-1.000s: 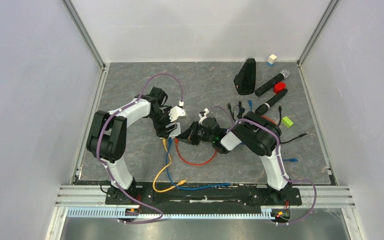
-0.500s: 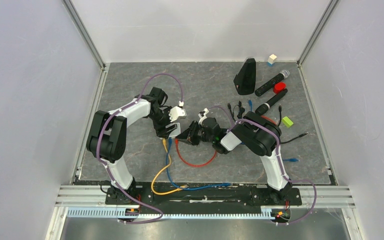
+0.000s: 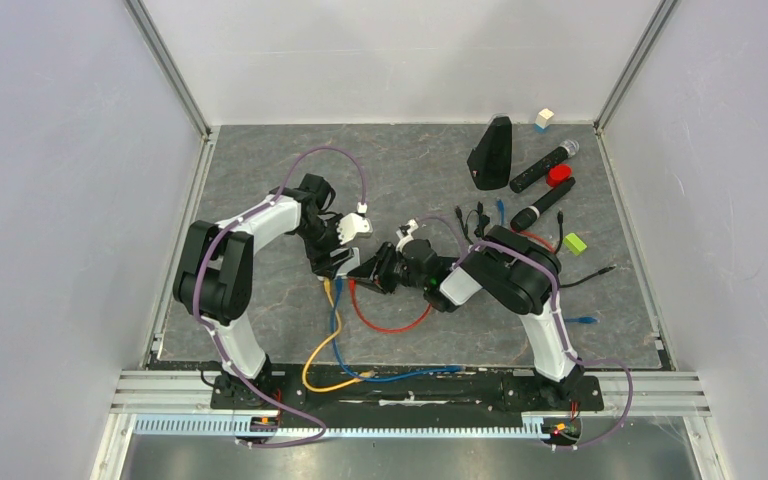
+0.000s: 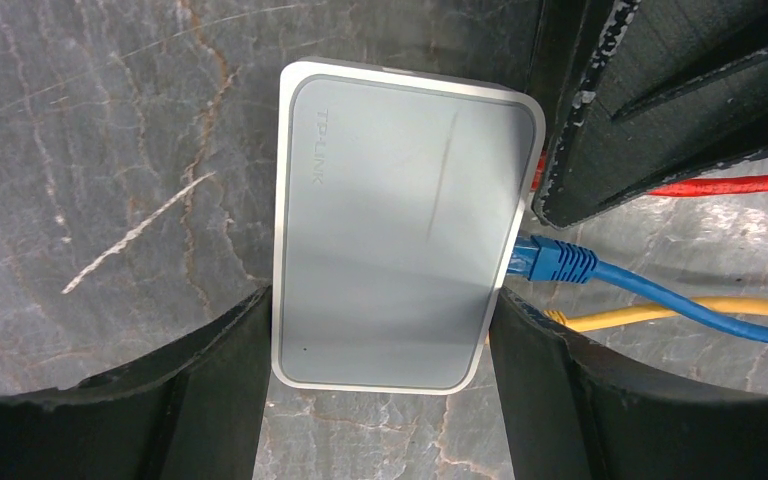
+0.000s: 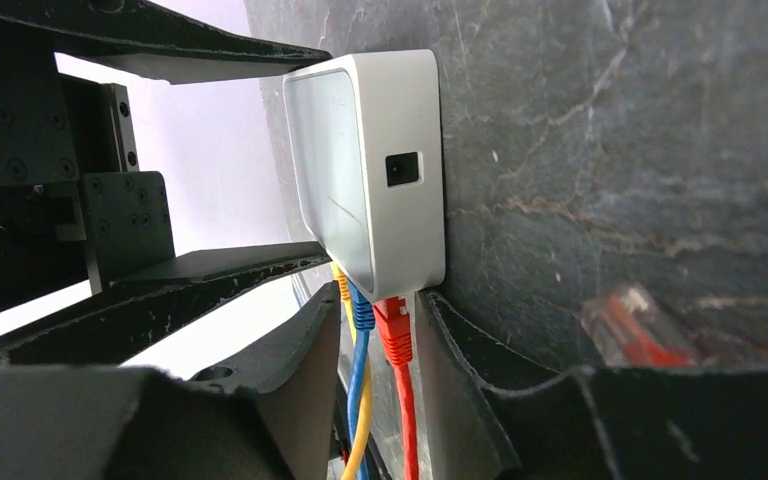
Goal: Pull the plug from the switch port
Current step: Pull the connector from the switch port.
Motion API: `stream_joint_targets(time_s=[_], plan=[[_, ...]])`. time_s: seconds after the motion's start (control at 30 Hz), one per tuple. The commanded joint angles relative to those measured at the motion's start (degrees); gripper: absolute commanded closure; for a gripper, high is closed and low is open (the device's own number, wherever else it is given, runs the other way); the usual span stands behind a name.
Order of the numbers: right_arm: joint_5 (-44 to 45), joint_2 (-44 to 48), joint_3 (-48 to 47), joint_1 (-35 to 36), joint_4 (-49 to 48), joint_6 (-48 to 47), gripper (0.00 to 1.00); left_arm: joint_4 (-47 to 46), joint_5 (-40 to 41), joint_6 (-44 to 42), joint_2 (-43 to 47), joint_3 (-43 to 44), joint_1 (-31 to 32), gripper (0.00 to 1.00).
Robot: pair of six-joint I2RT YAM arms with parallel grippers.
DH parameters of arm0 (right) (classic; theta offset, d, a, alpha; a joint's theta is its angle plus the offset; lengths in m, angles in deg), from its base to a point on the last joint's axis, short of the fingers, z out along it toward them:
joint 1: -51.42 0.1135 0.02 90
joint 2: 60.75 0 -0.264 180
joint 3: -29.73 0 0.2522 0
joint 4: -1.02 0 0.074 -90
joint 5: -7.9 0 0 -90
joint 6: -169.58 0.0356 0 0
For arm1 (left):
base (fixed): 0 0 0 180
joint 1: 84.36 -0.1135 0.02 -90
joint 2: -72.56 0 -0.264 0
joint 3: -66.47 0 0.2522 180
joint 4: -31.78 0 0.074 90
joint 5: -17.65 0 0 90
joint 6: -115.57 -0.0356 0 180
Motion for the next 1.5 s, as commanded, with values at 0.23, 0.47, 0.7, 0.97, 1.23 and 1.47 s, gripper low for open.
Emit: stream_joint_targets(time_s=[0.23, 0.47, 0.7, 0.97, 1.23, 1.47], plan=[[7.7, -1.3, 4.3, 0.9, -9.9, 8.3, 0.68, 6.6, -5.5, -1.0, -1.5, 2.0, 0.4, 0.44], [6.2, -1.2, 3.7, 0.7, -9.2, 8.5, 0.77, 6.2, -4.5, -0.4, -1.9, 2.1, 0.5, 0.44], [4.9, -0.3, 2.4, 0.7, -6.8, 7.3, 0.83, 5.7, -3.7, 0.4, -2.4, 2.1, 0.4, 0.44], [4.2, 0.6, 3.3, 0.7, -7.4, 5.3, 0.74, 5.5, -2.9, 0.8, -2.9, 2.1, 0.5, 0.44], [4.0, -0.4, 1.5, 0.7, -6.8, 5.7, 0.91, 5.6, -3.2, 0.8, -2.8, 2.1, 0.4, 0.44], [2.2, 0.8, 2.1, 0.3, -4.1, 2.2, 1.0, 5.3, -2.7, 1.4, -3.4, 2.1, 0.5, 0.45]])
